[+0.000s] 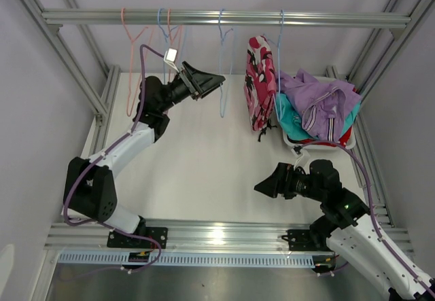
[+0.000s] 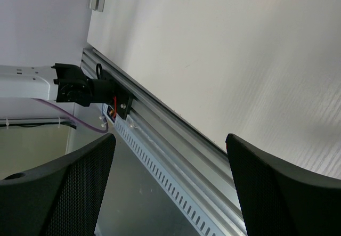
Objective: Remove the trousers from the hanger
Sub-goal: Place the hanger at the clothesline.
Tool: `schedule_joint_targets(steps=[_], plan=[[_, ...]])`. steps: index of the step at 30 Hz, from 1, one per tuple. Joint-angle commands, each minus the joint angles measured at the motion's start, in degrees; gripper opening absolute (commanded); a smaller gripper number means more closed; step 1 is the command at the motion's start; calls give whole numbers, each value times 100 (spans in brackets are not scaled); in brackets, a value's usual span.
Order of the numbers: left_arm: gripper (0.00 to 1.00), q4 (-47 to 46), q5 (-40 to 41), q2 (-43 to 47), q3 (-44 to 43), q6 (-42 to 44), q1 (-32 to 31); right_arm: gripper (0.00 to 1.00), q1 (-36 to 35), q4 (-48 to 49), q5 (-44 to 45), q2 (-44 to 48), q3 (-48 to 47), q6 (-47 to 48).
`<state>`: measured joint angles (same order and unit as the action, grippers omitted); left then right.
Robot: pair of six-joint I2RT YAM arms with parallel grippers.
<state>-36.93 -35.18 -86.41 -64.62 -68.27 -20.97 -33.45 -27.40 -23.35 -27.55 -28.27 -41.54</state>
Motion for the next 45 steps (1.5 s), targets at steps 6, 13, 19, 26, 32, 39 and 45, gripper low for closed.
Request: schedule_joint_targets(steps=[6,13,19,26,32,39,45], plan=[[89,1098,221,950,38,954,-65,89,41,410,-283,285,278,-126],[99,3673,1855,2057,-612,2914,-653,89,49,341,-336,593,472,-100],[99,4483,2639,2717,-622,3355,-829,90,49,-169,76,646,322,119],[100,4589,2437,2814,-762,3671,-1286,89,49,-415,313,593,261,260],[99,4773,2454,2691,-965,3944,-1647,90,49,-906,787,391,-247,506],[99,4861,2507,2428,-1368,3961,-2006,91,49,-1101,1228,119,-714,401],[99,5309,2577,2208,-2010,4190,-2165,91,49,-1584,1561,-22,-1355,664]])
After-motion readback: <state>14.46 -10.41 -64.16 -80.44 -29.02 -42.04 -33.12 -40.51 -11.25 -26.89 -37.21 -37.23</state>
